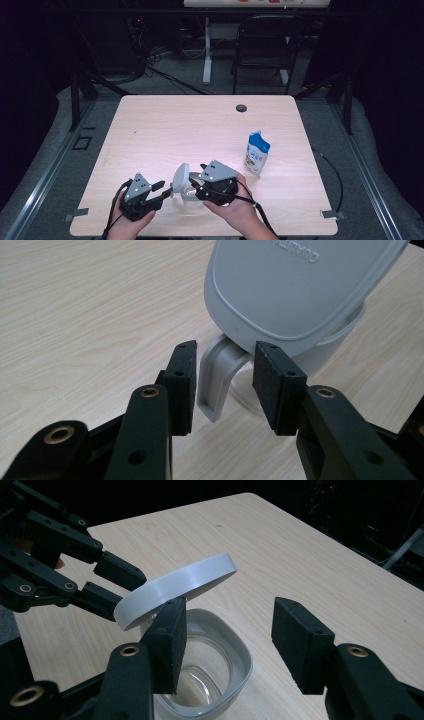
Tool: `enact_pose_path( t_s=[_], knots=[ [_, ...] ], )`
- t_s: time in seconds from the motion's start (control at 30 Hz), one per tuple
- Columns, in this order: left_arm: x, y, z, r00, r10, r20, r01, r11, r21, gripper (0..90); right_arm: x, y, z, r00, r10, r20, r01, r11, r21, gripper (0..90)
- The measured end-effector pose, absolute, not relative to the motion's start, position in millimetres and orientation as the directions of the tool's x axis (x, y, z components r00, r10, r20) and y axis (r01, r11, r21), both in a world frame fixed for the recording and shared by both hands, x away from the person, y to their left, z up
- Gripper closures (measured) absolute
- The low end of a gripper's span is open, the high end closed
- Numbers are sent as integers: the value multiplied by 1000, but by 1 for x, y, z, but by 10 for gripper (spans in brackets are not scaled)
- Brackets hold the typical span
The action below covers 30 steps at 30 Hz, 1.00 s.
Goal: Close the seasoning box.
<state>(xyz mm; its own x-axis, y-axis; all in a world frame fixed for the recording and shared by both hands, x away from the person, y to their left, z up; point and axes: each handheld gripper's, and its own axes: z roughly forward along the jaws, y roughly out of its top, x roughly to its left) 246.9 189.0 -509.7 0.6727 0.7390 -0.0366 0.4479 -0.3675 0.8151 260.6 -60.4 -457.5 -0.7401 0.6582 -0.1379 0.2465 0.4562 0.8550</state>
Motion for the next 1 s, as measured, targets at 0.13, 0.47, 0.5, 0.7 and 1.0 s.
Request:
enact_pose_path(
  t_s=[0.13, 0.47, 0.5, 0.7, 1.0],
  knots=[
    [247, 189, -510, 674, 738, -36, 449, -370, 813, 623, 261, -60, -457, -741, 657, -139, 244, 456, 856, 481],
    [247, 189, -513, 672, 740, -36, 452, -371, 811, 625, 260, -56, -454, -744, 653, -144, 235, 457, 858, 480],
    [247, 189, -513, 672, 739, -35, 453, -374, 809, 625, 260, -55, -454, -744, 653, -143, 233, 454, 860, 480],
    [247, 190, -514, 671, 741, -38, 459, -374, 806, 625, 260, -53, -453, -748, 647, -147, 229, 459, 858, 480],
    [248, 189, -515, 670, 741, -39, 462, -375, 804, 626, 260, -49, -451, -751, 643, -151, 221, 460, 860, 480]
  ],
)
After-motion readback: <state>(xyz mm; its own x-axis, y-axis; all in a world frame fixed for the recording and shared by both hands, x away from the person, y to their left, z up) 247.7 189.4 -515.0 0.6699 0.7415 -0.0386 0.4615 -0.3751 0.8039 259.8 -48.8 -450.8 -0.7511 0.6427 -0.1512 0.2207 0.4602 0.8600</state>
